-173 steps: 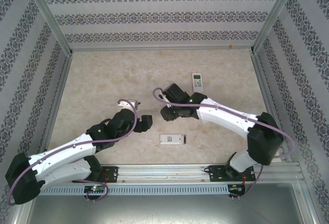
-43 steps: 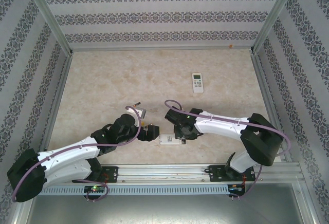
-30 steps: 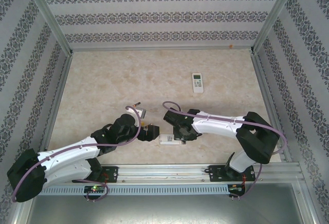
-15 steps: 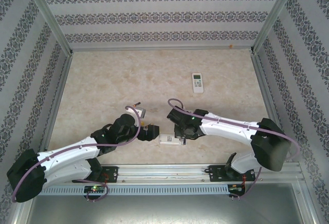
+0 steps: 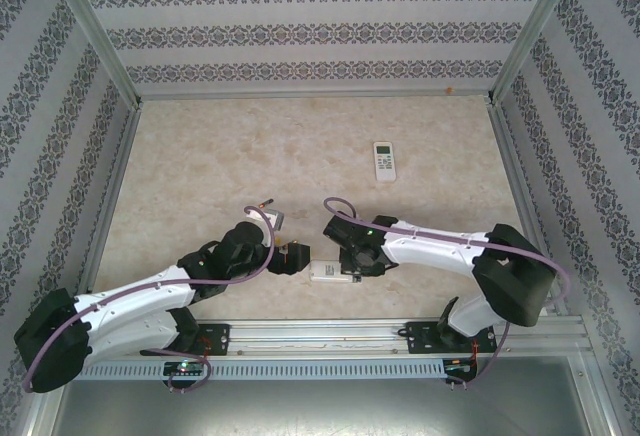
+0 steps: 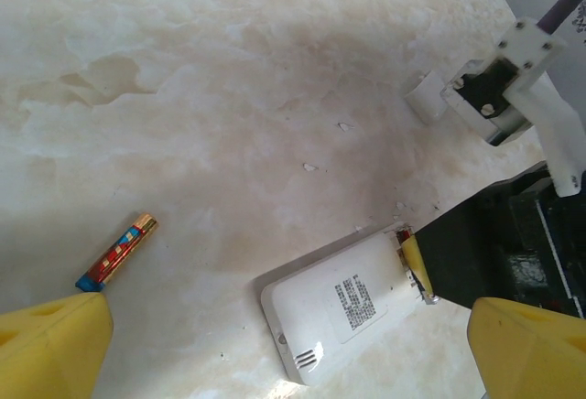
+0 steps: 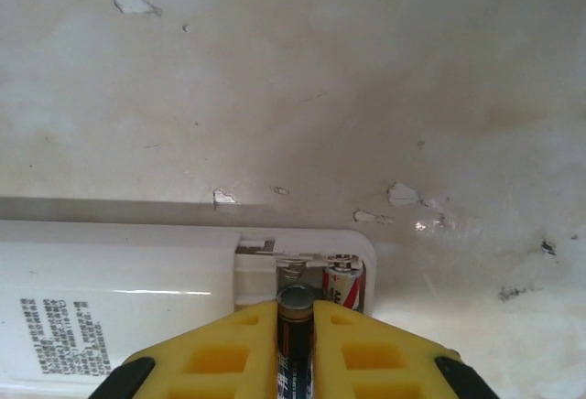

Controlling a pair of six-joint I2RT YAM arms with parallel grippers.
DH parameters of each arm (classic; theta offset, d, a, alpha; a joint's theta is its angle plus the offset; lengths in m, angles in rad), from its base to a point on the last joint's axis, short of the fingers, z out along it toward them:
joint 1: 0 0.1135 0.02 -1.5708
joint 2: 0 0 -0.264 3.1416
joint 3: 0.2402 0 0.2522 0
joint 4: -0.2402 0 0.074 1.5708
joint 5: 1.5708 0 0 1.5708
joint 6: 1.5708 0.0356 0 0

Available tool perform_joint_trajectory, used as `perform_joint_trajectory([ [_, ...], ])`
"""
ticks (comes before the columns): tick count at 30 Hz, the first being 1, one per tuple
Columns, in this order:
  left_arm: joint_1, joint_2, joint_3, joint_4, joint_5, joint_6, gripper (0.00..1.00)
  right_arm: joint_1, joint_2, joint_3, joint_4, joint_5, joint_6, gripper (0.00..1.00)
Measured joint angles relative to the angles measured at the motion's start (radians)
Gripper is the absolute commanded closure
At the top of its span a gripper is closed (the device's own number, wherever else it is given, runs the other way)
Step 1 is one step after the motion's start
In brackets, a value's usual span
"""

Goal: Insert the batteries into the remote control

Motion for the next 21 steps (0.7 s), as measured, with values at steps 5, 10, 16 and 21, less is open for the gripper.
perform_joint_trajectory([
  [5,0.0,0.001,0.0,0.0,0.0,0.0,0.0,0.0,0.002,0.0,-0.001,-0.002,0.0,0.79],
  [10,0.0,0.01,0.0,0.001,0.003,-0.003,0.0,0.0,-0.014,0.0,-0.007,-0.003,0.001,0.79],
  [16,0.0,0.072,0.0,0.012,0.052,-0.053,0.16,0.013,-0.074,-0.012,0.0,-0.012,0.031,0.79],
  [21,0.0,0.18,0.0,0.041,0.132,-0.098,0.23,0.031,-0.092,-0.042,0.003,-0.026,0.056,0.79],
])
